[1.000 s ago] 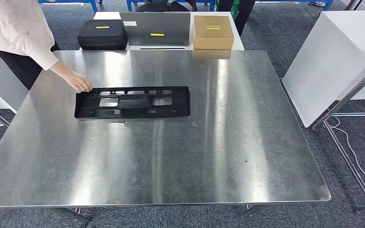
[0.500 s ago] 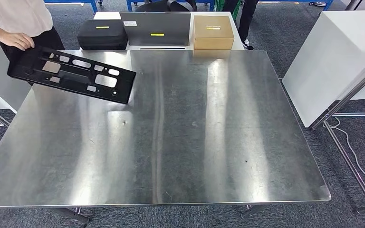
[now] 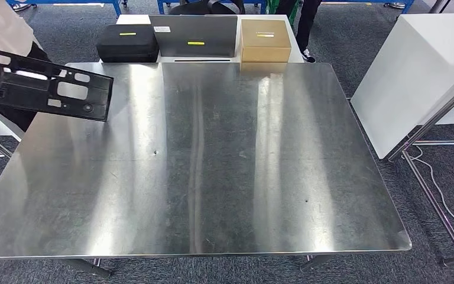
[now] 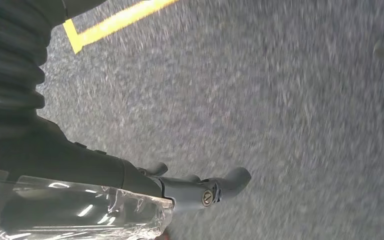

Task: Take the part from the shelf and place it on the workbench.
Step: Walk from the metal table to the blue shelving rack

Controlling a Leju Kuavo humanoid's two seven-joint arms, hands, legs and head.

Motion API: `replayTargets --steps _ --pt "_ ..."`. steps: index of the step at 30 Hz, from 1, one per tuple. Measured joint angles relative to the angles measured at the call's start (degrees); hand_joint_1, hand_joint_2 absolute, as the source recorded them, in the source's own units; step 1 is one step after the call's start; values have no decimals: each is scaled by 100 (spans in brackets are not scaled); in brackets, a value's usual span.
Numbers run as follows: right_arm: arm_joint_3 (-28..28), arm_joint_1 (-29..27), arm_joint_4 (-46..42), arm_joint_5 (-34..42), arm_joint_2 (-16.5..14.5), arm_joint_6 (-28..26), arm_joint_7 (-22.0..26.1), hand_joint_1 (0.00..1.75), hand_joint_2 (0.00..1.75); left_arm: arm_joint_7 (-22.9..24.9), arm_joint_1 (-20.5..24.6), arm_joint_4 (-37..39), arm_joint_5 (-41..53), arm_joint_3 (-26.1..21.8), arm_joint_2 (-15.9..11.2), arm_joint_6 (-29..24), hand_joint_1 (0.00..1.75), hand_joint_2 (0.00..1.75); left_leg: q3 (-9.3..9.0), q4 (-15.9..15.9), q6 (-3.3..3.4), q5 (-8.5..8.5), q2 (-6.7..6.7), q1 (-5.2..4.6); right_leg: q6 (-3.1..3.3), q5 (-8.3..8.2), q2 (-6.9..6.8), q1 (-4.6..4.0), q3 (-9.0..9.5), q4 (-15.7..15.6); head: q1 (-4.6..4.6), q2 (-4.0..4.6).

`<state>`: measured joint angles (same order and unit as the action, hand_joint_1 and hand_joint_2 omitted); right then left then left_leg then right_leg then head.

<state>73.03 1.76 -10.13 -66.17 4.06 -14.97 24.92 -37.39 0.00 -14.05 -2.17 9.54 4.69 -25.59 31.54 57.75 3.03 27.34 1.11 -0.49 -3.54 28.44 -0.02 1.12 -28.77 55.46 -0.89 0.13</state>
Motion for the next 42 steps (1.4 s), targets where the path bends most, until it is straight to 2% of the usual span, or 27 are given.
replayTargets --steps 5,9,20,31,37,42 --pt "-102 40 56 -45 -146 197 120 0 175 39 26 52 115 181 -7 159 0 175 -1 0 0 0 1 0 0 0 0 0 0 0 0 0" --pt "-148 44 91 -78 -228 338 150 0 175 173 65 55 152 312 -17 250 0 0 0 0 0 0 0 0 0 0 0 0 -1 0 2 0" --pt "-163 36 139 -62 -329 542 85 0 175 500 135 55 253 615 -73 393 0 0 0 0 0 0 0 0 0 0 0 0 -1 0 1 0" --pt "-205 47 151 -166 -398 672 88 0 175 1141 274 55 219 830 -120 727 0 0 0 0 -1 -1 0 0 0 0 0 0 0 1 1 0" --pt "-274 57 151 -238 -399 669 87 0 175 1220 322 52 157 882 -149 745 0 0 1 3 0 0 1 -5 -2 -1 0 4 0 -1 1 0" --pt "-332 82 153 -290 -426 668 67 0 175 1244 330 51 98 890 -179 779 0 0 3 20 17 13 0 -34 -9 -5 -1 48 -5 -8 2 0"
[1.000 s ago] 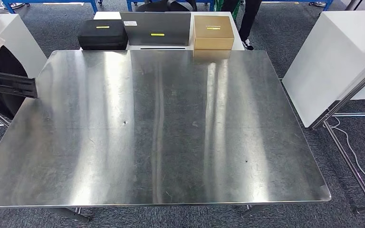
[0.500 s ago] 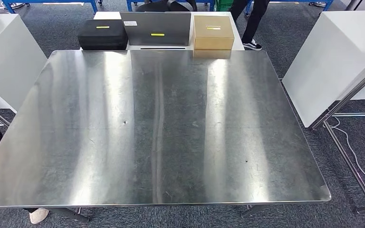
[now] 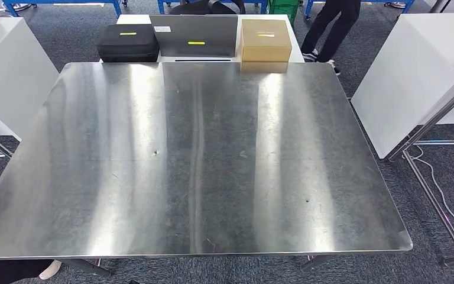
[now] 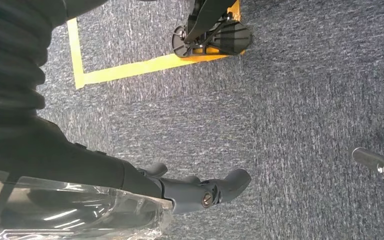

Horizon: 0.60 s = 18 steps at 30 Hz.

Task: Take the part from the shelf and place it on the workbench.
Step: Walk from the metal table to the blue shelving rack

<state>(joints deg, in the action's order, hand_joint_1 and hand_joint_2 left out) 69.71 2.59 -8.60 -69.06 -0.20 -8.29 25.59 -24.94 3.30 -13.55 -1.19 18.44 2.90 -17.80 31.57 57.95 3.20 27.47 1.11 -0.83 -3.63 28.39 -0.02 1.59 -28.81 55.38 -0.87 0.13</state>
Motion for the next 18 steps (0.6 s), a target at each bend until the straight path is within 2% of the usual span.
replayTargets --steps 3,5,6,7,9,10,11,12,14,15,16,18 --pt "-11 15 4 -3 -24 -6 -8 0 175 3 7 -3 -6 13 -24 4 0 0 1 -3 32 -2 -1 -16 -22 -12 0 18 11 -7 0 0" --pt "-12 32 6 -4 -37 -11 -8 0 175 -2 17 -7 -11 15 -35 7 0 0 -11 -51 85 -45 -20 15 -30 43 0 23 -14 88 -2 0" --pt "-13 44 7 -8 -43 -13 -9 0 175 -7 21 -9 -13 16 -40 11 0 0 -15 -77 112 -67 -34 35 -10 142 0 20 -91 266 -7 0" --pt "-14 55 9 -14 -46 -13 -11 0 175 -12 24 -10 -15 16 -44 16 0 0 -17 -94 131 -82 -51 51 19 295 -1 22 -242 574 -10 0" --pt "-16 67 11 -27 -52 -13 -18 0 175 -22 25 -12 -19 19 -52 27 0 0 -2 -96 141 -86 -68 49 54 615 0 11 -650 1381 -14 0" --pt "-16 66 11 -31 -52 -13 -22 0 175 -27 24 -12 -19 20 -53 30 0 0 3 -95 140 -85 -72 46 42 696 0 8 -802 1672 -10 0" --pt "-16 62 11 -34 -52 -13 -26 0 175 -33 23 -12 -19 21 -54 30 0 0 3 -94 137 -83 -72 45 11 676 1 5 -847 1745 -11 0" --pt "-16 61 11 -36 -52 -13 -30 0 175 -42 22 -12 -21 22 -55 29 0 0 -3 -92 128 -81 -70 46 -32 560 0 7 -766 1568 -10 0" --pt "-17 65 12 -36 -52 -13 -34 0 175 -72 22 -12 -38 30 -56 16 0 0 -19 -81 85 -72 -67 47 -95 222 -3 16 -392 771 -16 0" --pt "-18 68 13 -37 -53 -14 -34 0 175 -87 22 -12 -47 39 -57 0 0 0 -23 -68 46 -57 -65 38 -79 89 0 6 -238 424 -13 0" --pt "-19 67 14 -36 -54 -14 -35 0 175 -102 22 -12 -53 50 -59 -21 0 0 -24 -52 9 -41 -65 26 -33 13 2 -1 -151 210 -2 0" --pt "-19 57 18 -21 -62 -19 -36 0 175 -115 22 -13 -56 73 -73 -55 0 0 -20 -30 16 -7 -64 17 67 -33 8 -14 -116 118 27 0"
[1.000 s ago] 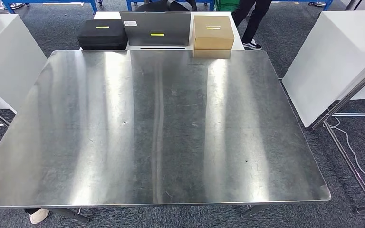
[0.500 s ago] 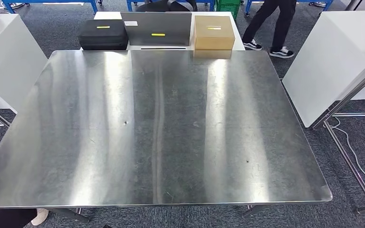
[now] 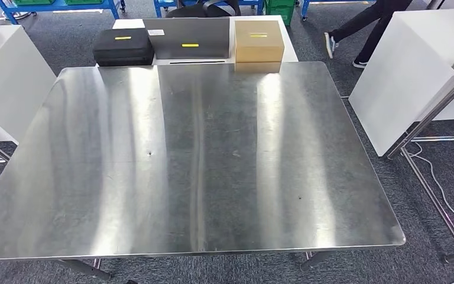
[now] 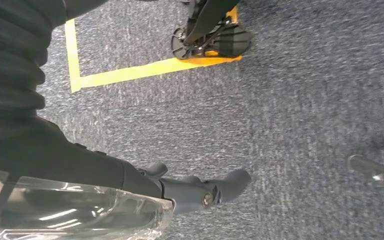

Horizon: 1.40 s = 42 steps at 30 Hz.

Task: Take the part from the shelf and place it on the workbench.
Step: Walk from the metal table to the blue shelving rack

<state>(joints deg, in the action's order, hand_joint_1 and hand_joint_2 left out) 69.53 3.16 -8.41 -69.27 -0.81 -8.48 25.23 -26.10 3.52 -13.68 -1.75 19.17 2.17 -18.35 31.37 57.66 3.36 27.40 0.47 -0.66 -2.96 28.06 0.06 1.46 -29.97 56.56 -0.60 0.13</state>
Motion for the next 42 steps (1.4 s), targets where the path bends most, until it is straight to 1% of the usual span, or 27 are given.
replayTargets --steps 1,2,5,6,8,11,13,26,33,37,42 --pt "0 -4 3 11 -4 -5 1 0 175 -3 0 -1 -4 12 -8 -9 0 0 2 3 20 -2 -1 11 27 -8 0 -1 10 -2 9 0" --pt "0 -7 5 21 -8 -12 2 0 175 -4 -1 -1 -13 28 -15 -15 0 0 4 1 35 -11 -2 26 39 -14 0 -11 20 0 10 0" --pt "0 -8 11 27 -7 -34 4 0 175 -9 -4 -1 -51 78 -23 -25 0 0 12 -15 -18 -55 -3 67 73 -29 2 -58 18 4 11 0" --pt "0 -8 13 25 -7 -43 4 0 175 -12 -5 -1 -60 85 -27 -26 0 0 13 -19 -26 -58 -3 75 79 -31 2 -67 15 5 10 0" --pt "1 -5 16 19 -8 -61 4 0 175 -18 -7 -1 -69 87 -34 -29 0 0 13 -26 -52 -59 -3 87 86 -28 1 -83 13 6 11 0" --pt "0 2 17 4 -12 -74 4 0 175 -34 -7 -1 -82 90 -37 -42 0 0 11 -35 -115 -58 -2 93 95 -24 1 -106 4 8 10 0" --pt "0 7 17 -12 -13 -74 4 0 175 -49 -7 -1 -111 97 -36 -52 0 0 12 -36 -137 -55 -2 92 97 -23 0 -115 -1 9 9 0" --pt "0 16 17 -64 -11 -81 -11 0 175 -81 -9 -1 -266 192 -57 -138 0 0 18 -34 -137 -55 -2 27 98 -26 -1 -80 0 8 8 0" --pt "-1 45 17 -84 -10 -81 -46 0 175 -101 -9 -1 -326 222 -76 -198 0 0 18 -33 -134 -54 -2 14 97 -27 -1 -69 -1 7 8 0" --pt "-17 50 17 -116 -10 -81 -49 0 175 -105 -10 -1 -358 241 -84 -207 0 175 18 -33 -134 -54 -2 14 97 -27 -1 -66 -1 7 8 0" --pt "-67 55 17 -149 -10 -81 -54 0 175 -118 -14 -1 -384 267 -91 -207 0 175 18 -33 -134 -54 -2 15 97 -27 -1 -64 -2 7 8 0"
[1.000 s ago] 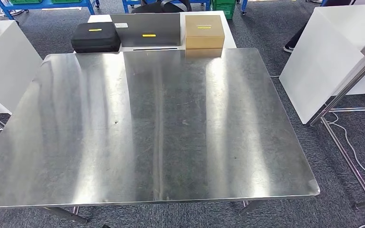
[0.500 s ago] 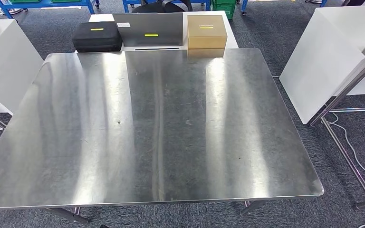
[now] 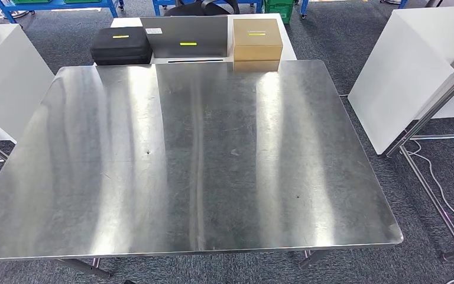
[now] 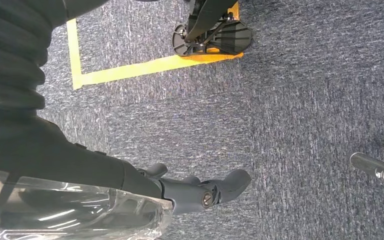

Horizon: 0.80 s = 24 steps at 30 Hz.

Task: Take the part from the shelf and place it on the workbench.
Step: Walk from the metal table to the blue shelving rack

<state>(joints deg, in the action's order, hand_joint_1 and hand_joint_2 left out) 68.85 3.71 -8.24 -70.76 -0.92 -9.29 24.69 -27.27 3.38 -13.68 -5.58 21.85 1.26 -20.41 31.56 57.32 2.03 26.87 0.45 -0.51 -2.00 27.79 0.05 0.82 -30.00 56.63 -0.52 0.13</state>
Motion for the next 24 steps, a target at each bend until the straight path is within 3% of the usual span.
replayTargets --steps 7,11,24 --pt "-33 15 0 -33 0 11 -30 0 175 -5 -3 0 -111 9 -2 -25 0 175 0 0 0 0 0 1 0 0 0 0 -1 0 0 0" --pt "-53 24 0 -52 -2 29 -49 0 175 -8 -6 1 -156 12 -1 -54 0 0 0 0 0 0 0 1 0 0 0 0 0 0 0 0" --pt "-57 22 0 -23 -1 87 -113 0 175 -66 -21 0 -184 79 -21 -64 0 0 0 0 0 0 0 0 0 0 0 0 -2 0 0 0"
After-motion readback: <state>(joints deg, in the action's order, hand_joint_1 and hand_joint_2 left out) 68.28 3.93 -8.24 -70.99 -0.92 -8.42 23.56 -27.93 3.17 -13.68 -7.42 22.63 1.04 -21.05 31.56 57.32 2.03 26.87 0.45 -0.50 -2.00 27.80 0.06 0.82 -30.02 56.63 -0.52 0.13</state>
